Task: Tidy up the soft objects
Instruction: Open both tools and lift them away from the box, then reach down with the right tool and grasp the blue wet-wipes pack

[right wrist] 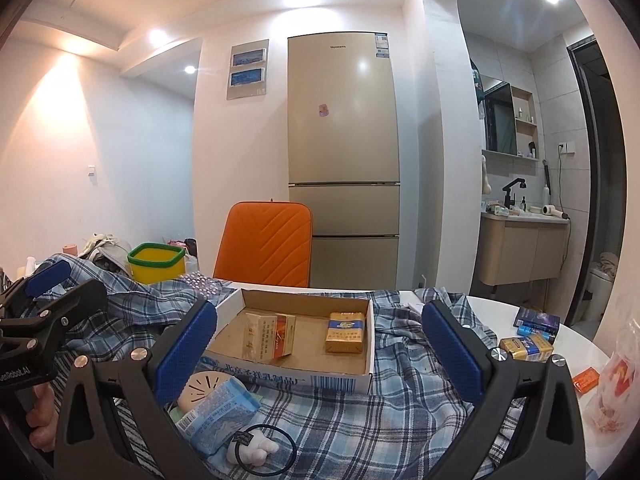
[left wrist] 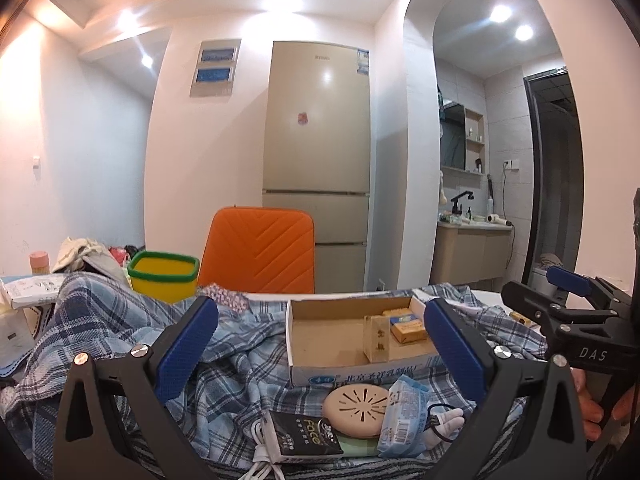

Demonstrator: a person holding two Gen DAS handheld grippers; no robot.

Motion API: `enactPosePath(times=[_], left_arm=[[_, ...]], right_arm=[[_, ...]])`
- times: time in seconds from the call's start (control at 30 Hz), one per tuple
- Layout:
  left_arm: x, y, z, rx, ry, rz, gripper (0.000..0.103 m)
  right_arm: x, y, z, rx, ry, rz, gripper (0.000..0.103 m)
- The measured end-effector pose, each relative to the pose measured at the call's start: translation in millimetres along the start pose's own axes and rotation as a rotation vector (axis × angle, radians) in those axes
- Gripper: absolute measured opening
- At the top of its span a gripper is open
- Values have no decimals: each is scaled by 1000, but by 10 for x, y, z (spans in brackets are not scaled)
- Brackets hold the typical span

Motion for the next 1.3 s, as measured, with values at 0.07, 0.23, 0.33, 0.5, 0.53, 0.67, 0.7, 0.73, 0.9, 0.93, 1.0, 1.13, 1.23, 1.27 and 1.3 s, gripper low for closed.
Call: enactPosePath(times=[0.07, 0.23, 0.33, 0.5, 0.53, 0.67, 0.7, 0.73, 0.9, 0.93, 1.0, 1.13, 1.23, 1.27, 1.3], left_arm=[[-2, 19, 1, 6, 8, -1, 103], [53, 26, -42, -2, -6, 0, 103], [77, 16, -73, -8, -9, 9, 103], [110, 73, -111, 8, -21, 7, 103], [108, 98, -114, 14, -19, 3, 103], [60, 229, -100, 60, 7, -4, 103], [33, 267, -86, 76, 23, 0, 103], [16, 299, -72, 92, 34, 1, 103], [-100, 456, 35, 160, 108, -3, 103], [-107, 471, 46, 169, 115, -1, 103], [-100, 485, 51, 175, 115, -3, 103], [-91, 444, 45, 147, 114, -9, 103], [-102, 439, 56, 146, 123, -6, 103], [-109, 448, 62, 150, 126, -6, 103], [-115, 456, 62, 154, 129, -5, 103]], right_arm=[[-22, 6, 12, 2, 11, 0, 103], [-52, 26, 4, 20, 28, 18, 103], [-63, 57, -17, 34, 54, 33, 103], [-103, 133, -42, 22, 140, 29, 103], [-115, 139, -37, 20, 155, 31, 103], [-246, 235, 38, 10, 259, 23, 103], [-278, 262, 73, 7, 287, 16, 103], [-312, 295, 114, 1, 314, 6, 103], [-463, 482, 383, -22, 456, -49, 103], [-499, 524, 456, -24, 485, -58, 103], [-562, 606, 589, -24, 531, -76, 103], [-656, 769, 851, 8, 606, -113, 95], [-688, 876, 991, 36, 639, -142, 90], [-698, 919, 1036, 55, 651, -151, 87], [-700, 957, 1078, 70, 660, -160, 83]])
Point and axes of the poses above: each gripper's, at about its wrist camera, not at the fingertips, and x roughly against the way its jaws point, y to its left, z to its underside, the point moved 9 cm from there along -x, roughly the way its jaws point, and after that the axes turned 11 degrees about z, right-handed, at the moved point
